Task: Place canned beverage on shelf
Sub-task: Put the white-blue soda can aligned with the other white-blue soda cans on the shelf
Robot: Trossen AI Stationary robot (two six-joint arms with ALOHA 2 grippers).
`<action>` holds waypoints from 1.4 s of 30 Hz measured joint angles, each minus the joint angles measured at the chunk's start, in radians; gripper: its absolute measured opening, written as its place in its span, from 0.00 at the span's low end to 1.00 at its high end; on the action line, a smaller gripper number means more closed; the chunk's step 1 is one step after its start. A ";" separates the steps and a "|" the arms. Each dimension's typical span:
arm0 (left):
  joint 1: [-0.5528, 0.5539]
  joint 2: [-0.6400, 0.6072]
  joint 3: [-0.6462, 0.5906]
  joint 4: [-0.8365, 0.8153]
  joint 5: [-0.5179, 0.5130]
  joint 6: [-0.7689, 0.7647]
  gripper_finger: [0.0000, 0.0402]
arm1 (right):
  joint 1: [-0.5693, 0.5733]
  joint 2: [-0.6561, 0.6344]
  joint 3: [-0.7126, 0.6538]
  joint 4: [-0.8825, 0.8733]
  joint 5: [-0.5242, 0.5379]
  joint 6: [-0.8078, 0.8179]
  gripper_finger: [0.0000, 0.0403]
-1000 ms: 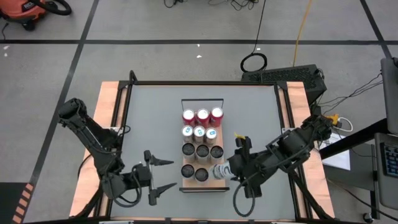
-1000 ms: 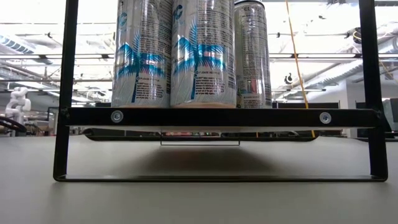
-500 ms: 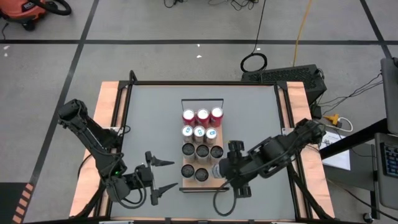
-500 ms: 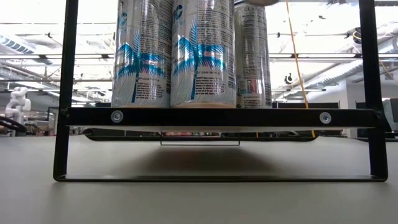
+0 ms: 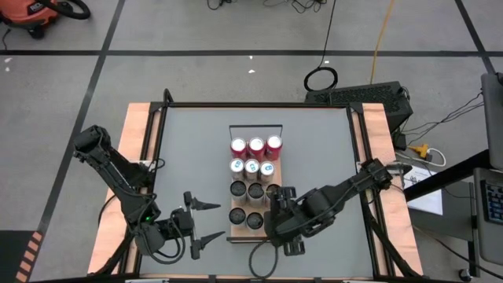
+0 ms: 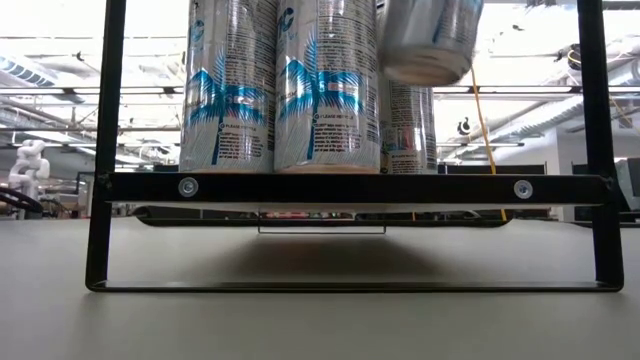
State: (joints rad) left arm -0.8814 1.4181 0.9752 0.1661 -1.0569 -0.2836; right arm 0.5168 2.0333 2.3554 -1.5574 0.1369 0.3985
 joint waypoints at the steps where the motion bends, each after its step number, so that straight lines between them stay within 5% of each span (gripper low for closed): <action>1: 0.000 0.000 0.000 0.000 0.000 0.000 0.90 | -0.004 0.008 0.000 0.001 -0.016 -0.001 0.52; 15: 0.000 0.000 0.000 -0.003 0.007 0.001 0.90 | -0.033 0.107 0.000 0.012 -0.063 -0.013 0.53; 42: 0.000 0.000 0.000 -0.003 0.009 0.001 0.90 | -0.065 0.105 -0.006 0.029 -0.061 -0.051 0.53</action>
State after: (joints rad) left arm -0.8814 1.4181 0.9749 0.1631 -1.0481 -0.2829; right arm 0.4522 2.1385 2.3491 -1.5283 0.0760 0.3479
